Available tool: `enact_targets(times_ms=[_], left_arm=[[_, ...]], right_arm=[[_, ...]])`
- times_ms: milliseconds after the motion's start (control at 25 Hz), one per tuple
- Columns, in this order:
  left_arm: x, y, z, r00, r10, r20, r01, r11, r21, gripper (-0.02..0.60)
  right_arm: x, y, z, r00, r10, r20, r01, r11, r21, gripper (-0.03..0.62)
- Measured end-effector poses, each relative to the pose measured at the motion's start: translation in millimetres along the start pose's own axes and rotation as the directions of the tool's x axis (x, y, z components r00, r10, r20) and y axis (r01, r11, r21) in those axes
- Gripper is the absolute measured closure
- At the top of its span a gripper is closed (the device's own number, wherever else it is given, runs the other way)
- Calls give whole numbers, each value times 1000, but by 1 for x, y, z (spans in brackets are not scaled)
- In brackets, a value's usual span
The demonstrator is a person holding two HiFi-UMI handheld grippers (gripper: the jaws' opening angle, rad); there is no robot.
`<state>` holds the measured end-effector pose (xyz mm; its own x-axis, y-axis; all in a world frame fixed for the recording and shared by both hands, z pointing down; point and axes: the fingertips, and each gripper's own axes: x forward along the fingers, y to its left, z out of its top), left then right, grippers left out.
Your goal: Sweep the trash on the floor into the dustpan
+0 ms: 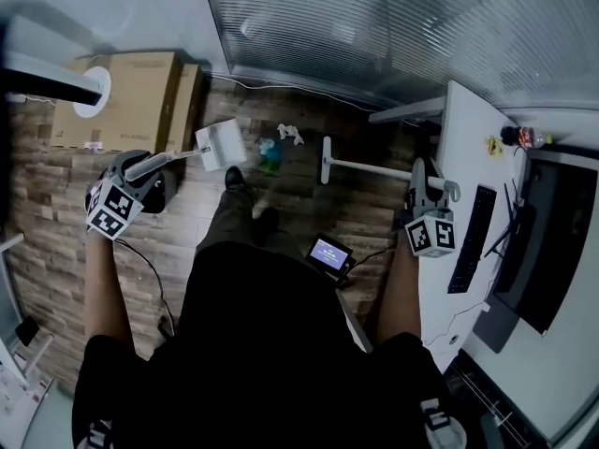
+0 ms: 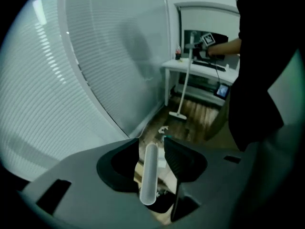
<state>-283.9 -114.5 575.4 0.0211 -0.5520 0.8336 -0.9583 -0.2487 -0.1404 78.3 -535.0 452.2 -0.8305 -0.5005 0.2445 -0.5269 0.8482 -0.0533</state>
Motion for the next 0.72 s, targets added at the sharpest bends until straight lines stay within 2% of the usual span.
enact_targets(times_ms=[120, 240, 400, 520, 720], left_arm=[[21, 1, -35, 985, -85, -147, 95, 994, 57, 397], [35, -2, -61, 960, -157, -234, 176, 983, 61, 383], [48, -5, -68, 954, -210, -215, 219, 976, 17, 388], [55, -6, -70, 953, -214, -214, 222, 975, 13, 449], [57, -9, -68, 957, -204, -208, 208, 978, -1, 459]], right_arm=[[20, 6, 2, 1000, -5, -28, 4, 1000, -24, 548], [36, 15, 5, 999, -8, -52, 6, 999, -48, 548], [59, 22, 3, 996, -7, -84, -5, 990, -143, 553], [79, 22, -9, 992, 5, -124, -28, 982, -188, 554], [116, 21, -30, 980, 52, -191, -101, 962, -253, 557]])
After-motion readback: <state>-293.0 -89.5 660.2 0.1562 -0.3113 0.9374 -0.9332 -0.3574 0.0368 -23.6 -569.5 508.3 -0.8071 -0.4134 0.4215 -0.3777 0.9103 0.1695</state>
